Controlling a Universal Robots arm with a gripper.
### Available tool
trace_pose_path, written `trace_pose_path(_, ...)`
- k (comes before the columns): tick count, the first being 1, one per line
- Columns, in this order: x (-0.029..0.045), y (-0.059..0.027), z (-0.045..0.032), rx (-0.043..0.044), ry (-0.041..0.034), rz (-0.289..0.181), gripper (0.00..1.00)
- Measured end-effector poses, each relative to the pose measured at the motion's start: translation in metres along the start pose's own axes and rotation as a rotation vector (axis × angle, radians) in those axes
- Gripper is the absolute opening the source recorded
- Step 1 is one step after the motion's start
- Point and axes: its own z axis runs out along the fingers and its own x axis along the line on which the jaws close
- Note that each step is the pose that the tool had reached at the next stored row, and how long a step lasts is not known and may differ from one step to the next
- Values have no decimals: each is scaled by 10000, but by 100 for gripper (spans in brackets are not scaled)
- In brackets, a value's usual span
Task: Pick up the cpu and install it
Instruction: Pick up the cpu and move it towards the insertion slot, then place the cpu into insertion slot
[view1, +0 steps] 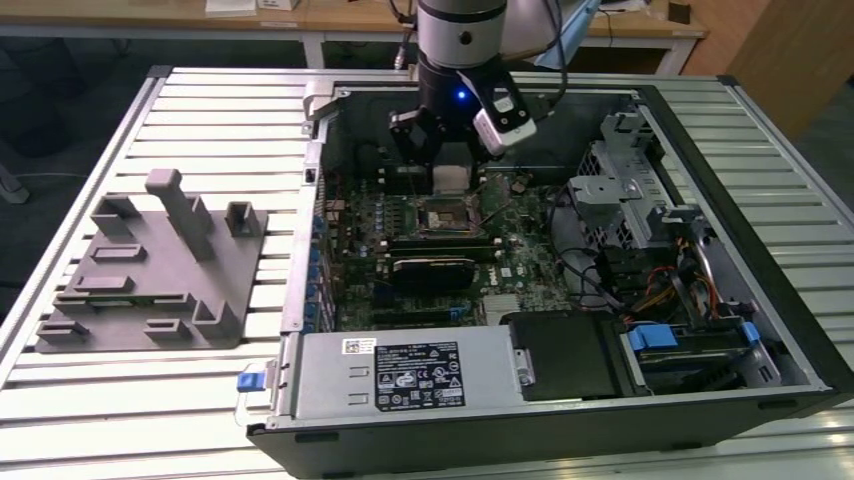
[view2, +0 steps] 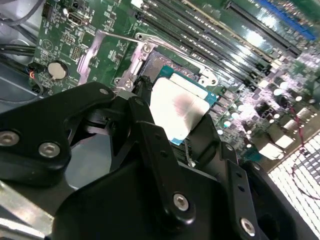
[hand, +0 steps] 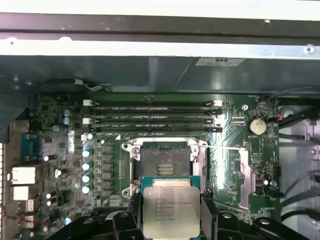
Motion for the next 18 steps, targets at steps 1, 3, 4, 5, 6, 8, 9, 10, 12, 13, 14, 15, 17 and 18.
trace_pose_path(1, -2, 5, 17, 1, 4, 0, 55)
trace_pose_path(3, -5, 16, 53, 3, 14, 1, 55)
trace_pose_path(4, -7, 21, 69, 3, 18, 1, 55)
trace_pose_path(5, -9, 24, 84, 4, 22, 2, 55)
trace_pose_path(6, -11, 27, 97, 5, 27, 3, 55)
trace_pose_path(8, -16, 32, 109, 5, 32, 2, 55)
trace_pose_path(9, -17, 32, 109, 5, 32, 3, 55)
trace_pose_path(10, -17, 31, 109, 6, 33, 4, 55)
trace_pose_path(12, -19, 31, 109, 5, 32, 3, 55)
trace_pose_path(13, -19, 32, 110, 4, 32, 3, 55)
trace_pose_path(14, -19, 31, 109, 5, 32, 3, 55)
trace_pose_path(15, -19, 31, 109, 5, 32, 2, 55)
trace_pose_path(17, -19, 31, 109, 5, 32, 3, 55)
trace_pose_path(18, -20, 32, 109, 5, 32, 2, 55)
